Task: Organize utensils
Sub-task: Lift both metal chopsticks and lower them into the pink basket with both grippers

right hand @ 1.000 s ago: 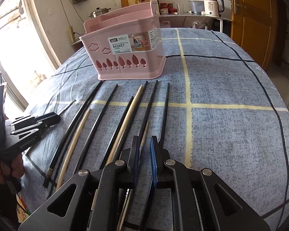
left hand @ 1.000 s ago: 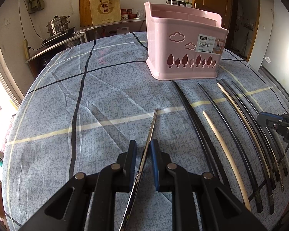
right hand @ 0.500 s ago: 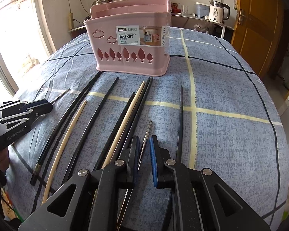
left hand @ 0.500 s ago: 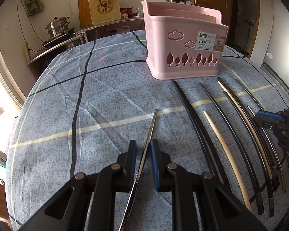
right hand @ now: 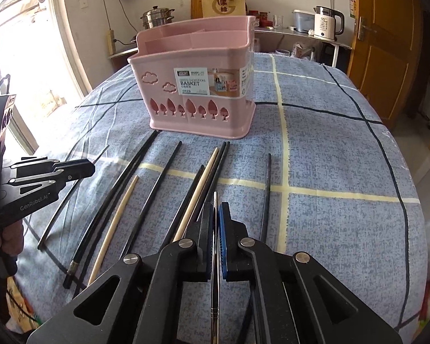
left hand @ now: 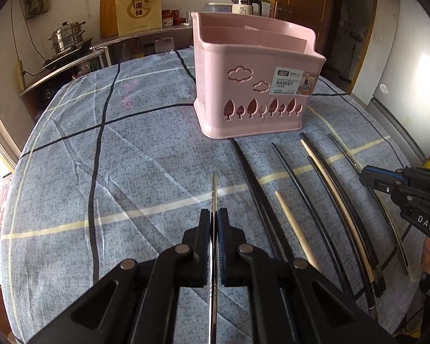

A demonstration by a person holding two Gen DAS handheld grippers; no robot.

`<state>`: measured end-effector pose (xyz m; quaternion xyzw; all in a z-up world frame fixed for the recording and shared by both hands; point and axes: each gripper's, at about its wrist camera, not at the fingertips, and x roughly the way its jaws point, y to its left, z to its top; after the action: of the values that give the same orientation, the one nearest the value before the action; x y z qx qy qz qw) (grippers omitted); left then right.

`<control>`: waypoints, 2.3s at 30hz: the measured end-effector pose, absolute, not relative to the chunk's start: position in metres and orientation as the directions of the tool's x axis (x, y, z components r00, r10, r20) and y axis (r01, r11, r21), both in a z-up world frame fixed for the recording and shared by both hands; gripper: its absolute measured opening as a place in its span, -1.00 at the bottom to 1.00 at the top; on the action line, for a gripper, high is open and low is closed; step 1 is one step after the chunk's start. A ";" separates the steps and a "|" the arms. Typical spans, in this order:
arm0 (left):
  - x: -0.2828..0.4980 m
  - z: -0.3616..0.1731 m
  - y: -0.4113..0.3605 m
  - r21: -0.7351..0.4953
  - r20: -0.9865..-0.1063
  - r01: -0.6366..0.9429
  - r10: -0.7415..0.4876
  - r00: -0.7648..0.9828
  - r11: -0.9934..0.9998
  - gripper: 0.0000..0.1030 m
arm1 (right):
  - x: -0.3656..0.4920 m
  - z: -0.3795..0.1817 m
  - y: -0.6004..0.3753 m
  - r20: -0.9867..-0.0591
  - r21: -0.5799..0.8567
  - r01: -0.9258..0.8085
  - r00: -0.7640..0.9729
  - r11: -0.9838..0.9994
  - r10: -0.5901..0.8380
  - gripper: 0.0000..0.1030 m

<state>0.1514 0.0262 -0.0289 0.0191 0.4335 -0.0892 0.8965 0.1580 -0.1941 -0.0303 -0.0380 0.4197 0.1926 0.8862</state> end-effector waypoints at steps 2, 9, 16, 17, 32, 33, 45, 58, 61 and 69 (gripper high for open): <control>0.146 -0.016 0.026 -0.057 -0.759 0.185 -0.164 0.630 0.981 -0.89 | 0.155 -0.021 -0.197 -0.740 0.107 -0.375 0.589 0.921 0.326 -0.92; 0.123 0.034 0.025 -0.078 -0.680 0.213 -0.208 0.703 0.974 -0.89 | 0.139 0.020 -0.207 -0.654 0.133 -0.391 0.656 0.911 0.376 -0.92; 0.107 0.076 0.024 -0.086 -0.607 0.236 -0.239 0.758 0.968 -0.89 | 0.130 0.052 -0.218 -0.580 0.152 -0.402 0.703 0.903 0.411 -0.92; 0.106 0.079 0.023 -0.086 -0.602 0.238 -0.241 0.761 0.967 -0.89 | 0.130 0.055 -0.219 -0.573 0.152 -0.402 0.709 0.903 0.411 -0.92; 0.130 0.104 0.016 -0.134 -0.580 0.262 -0.290 0.761 0.956 -0.90 | 0.138 0.094 -0.212 -0.495 0.134 -0.446 0.743 0.885 0.449 -0.93; 0.134 0.107 0.017 -0.138 -0.578 0.264 -0.294 0.761 0.955 -0.90 | 0.140 0.098 -0.210 -0.489 0.129 -0.450 0.746 0.884 0.452 -0.93; 0.188 0.162 0.025 -0.156 -0.521 0.265 -0.307 0.796 0.952 -0.90 | 0.181 0.149 -0.182 -0.393 0.110 -0.502 0.771 0.858 0.502 -0.93; 0.257 0.168 0.042 -0.203 -0.500 0.207 -0.283 0.818 0.957 -0.90 | 0.238 0.162 -0.150 -0.335 0.142 -0.506 0.784 0.851 0.522 -0.93; 0.268 0.151 0.045 -0.217 -0.522 0.202 -0.288 0.803 0.955 -0.90 | 0.250 0.151 -0.142 -0.356 0.150 -0.505 0.774 0.850 0.523 -0.93; 0.283 0.103 0.048 -0.240 -0.597 0.172 -0.285 0.750 0.956 -0.89 | 0.273 0.108 -0.137 -0.460 0.183 -0.491 0.723 0.852 0.516 -0.93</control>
<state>0.2833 0.0477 0.1035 -0.0850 0.3316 -0.1226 0.9316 0.2730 -0.1368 0.1078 0.0240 0.2552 0.2713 0.9277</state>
